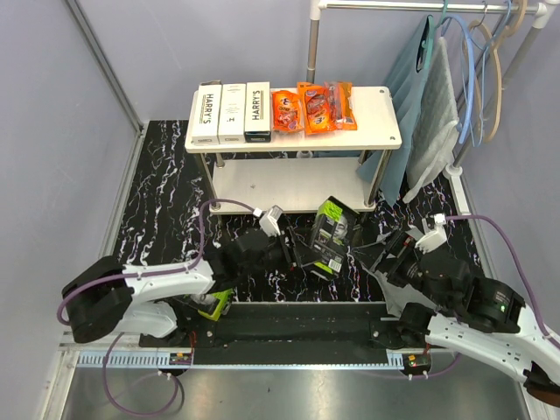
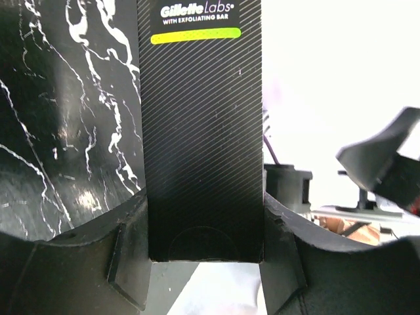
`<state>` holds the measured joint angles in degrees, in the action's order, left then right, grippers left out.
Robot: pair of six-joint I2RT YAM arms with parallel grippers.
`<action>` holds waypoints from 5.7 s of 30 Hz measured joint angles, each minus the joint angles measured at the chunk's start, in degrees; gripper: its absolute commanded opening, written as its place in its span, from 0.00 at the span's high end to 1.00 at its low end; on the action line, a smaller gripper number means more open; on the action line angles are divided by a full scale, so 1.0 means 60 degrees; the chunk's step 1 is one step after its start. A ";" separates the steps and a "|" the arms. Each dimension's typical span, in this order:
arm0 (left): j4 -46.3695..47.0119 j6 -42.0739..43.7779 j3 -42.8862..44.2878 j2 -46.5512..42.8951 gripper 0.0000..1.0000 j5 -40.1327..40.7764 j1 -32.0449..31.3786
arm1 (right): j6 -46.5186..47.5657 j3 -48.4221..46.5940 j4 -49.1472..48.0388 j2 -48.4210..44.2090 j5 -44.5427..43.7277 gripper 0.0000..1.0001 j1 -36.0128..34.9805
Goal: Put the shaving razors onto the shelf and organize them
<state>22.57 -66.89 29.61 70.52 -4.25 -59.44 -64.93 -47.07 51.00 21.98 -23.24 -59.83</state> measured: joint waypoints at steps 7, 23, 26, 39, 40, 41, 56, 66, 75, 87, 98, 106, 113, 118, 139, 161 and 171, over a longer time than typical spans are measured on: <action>-0.0076 -0.0044 0.1180 0.1137 1.00 0.0073 0.0120 | 0.0000 -0.0138 0.0306 -0.0120 -0.0022 0.00 0.0000; 0.0809 -0.1078 0.2302 0.3472 1.00 0.0004 0.1614 | -0.0189 -0.0419 0.0994 -0.0725 -0.0055 0.00 0.0000; 0.1198 -0.1399 0.2871 0.4142 1.00 -0.0036 0.1708 | -0.0189 -0.0532 0.1027 -0.0718 -0.0058 0.00 0.0000; 0.1016 -0.1982 0.6054 0.6306 1.00 -0.0058 0.2018 | -0.0189 -0.0688 0.1089 -0.0729 -0.0200 0.00 0.0000; 0.0987 -0.2014 0.6207 0.6455 1.00 -0.0058 0.2051 | -0.0189 -0.0688 0.1126 -0.0736 -0.0204 0.01 0.0000; 0.0896 -0.2022 0.6353 0.6583 1.00 -0.0062 0.2076 | -0.0189 -0.0688 0.1184 -0.0747 -0.0204 0.00 0.0000; 0.0029 -0.2044 0.6543 0.6790 1.00 0.0182 0.2310 | -0.0219 -0.0699 0.1501 -0.1242 -0.0226 0.00 0.0000; -0.0102 -0.2044 0.7446 0.7497 0.80 0.0069 0.2419 | -0.0222 -0.0903 0.1843 -0.1286 -0.0229 0.00 0.0000; 0.0168 -0.2087 0.7344 0.7668 0.37 -0.0069 0.2514 | -0.0229 -0.0903 0.1905 -0.1322 -0.0229 0.00 0.0000; 0.0251 -0.2160 0.6951 0.7657 0.06 -0.0630 0.2397 | -0.0251 -0.0903 0.1891 -0.1322 -0.0222 0.00 0.0000; -0.2393 -0.1818 0.7504 0.7016 0.01 -0.0437 0.2386 | -0.0251 -0.0892 0.1767 -0.1322 -0.0211 0.00 0.0000; -0.5461 -0.0849 0.8899 0.6991 0.01 -0.0295 0.2386 | -0.0251 -0.0845 0.1683 -0.1326 -0.0200 0.00 0.0000; -0.6339 -0.0244 0.9023 0.6983 0.01 -0.0117 0.2386 | -0.0251 -0.0831 0.1679 -0.1359 -0.0193 0.00 0.0000; -0.6397 -0.0055 0.8914 0.6951 0.01 -0.0036 0.2386 | -0.0251 -0.0769 0.1621 -0.1362 -0.0182 0.00 0.0000; -0.5260 0.0175 0.8470 0.6801 0.06 -0.0066 0.2430 | -0.0291 -0.0648 0.1617 -0.1497 -0.0178 0.00 0.0000; -0.3599 0.0714 0.6674 0.5628 0.01 -0.0284 0.2339 | -0.0310 -0.0648 0.1614 -0.1581 0.0018 0.00 0.0000; -0.2867 0.1399 0.5759 0.3971 0.01 -0.0455 0.1971 | -0.0302 -0.0572 0.1381 -0.1483 0.0157 0.00 0.0000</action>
<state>5.37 -58.50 64.16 94.35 -6.98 -47.62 -66.74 -50.50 59.29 13.08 -22.31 -59.83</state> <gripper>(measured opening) 0.987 0.994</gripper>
